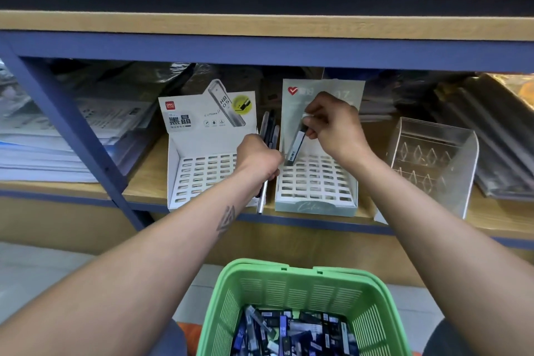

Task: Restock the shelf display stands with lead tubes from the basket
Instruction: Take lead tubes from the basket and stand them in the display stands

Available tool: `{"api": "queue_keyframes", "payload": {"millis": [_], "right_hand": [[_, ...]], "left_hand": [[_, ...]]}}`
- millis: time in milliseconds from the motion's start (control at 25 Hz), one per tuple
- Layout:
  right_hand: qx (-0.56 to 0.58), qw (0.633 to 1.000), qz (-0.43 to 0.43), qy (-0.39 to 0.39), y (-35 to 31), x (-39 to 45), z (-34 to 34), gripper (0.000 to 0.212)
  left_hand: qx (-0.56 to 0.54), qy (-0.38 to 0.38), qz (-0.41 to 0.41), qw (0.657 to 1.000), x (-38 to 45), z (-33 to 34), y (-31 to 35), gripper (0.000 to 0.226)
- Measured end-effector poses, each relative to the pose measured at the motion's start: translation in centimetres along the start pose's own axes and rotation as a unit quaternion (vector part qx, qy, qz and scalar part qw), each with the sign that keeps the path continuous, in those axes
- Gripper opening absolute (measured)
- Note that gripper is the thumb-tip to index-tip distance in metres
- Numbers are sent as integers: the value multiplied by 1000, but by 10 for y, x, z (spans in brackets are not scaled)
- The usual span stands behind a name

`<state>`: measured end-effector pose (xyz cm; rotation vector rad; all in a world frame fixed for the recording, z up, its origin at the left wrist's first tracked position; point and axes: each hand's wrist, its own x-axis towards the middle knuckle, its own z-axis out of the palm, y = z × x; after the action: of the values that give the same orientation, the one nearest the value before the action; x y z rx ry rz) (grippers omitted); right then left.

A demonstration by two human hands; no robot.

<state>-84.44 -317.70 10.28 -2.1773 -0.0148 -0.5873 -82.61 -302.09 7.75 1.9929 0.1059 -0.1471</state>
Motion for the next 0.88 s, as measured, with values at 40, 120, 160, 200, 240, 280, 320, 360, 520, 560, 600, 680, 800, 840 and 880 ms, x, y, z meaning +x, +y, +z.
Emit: {"api": "queue_keyframes", "payload": {"millis": [40,120,160,200,240,280,320,360,520,560,600,680,800,840,880], "right_hand": [[6,1000,-1,-12,-1,0,1,8],[9,999,-1,-39,-1,2,4,10],[-3,999,-4,-53,-1,2,6,8],[-25,997,-13,-65,-1,2,8,7],[-55,996,-25,-72,-2,1,10,9],[-81,993,-32,-74,-2,0,12,13],[-97,992,-31,-73,-2,-1,14,17],[-106,991,-28,-72,-2,-2,15,20],[-154,985,-44,-58,-4,-10,9,27],[-152,986,-51,-35,-6,-12,5,28],[-128,991,-45,-11,-9,-15,1,26],[-12,1000,20,-13,-20,-21,-6,17],[147,965,152,-156,-37,-33,-13,12],[156,951,174,-201,-39,-37,-15,21],[151,941,188,-238,-40,-41,-17,32]], "left_hand": [[2,-2,-4,1000,0,2,-1,17],[-2,-2,-12,1000,-1,4,-3,18],[-7,-1,-16,1000,-1,4,-4,19],[-13,-1,-20,1000,-1,4,-4,20],[-19,-2,-23,1000,-3,3,-3,21],[-23,-4,-25,999,-4,3,-3,22],[-27,-6,-27,999,-5,2,-3,22],[-31,-8,-29,999,-6,2,-3,22],[-77,-11,-28,997,-10,-7,1,21],[-113,-13,-28,993,-11,-12,5,21],[-169,-26,-34,985,-13,-17,8,21],[-300,-78,-64,949,-22,-28,15,19],[-394,-137,-105,903,-34,-34,14,17],[-404,-139,-108,898,-37,-34,13,18],[-412,-135,-109,895,-37,-33,11,19]]}}
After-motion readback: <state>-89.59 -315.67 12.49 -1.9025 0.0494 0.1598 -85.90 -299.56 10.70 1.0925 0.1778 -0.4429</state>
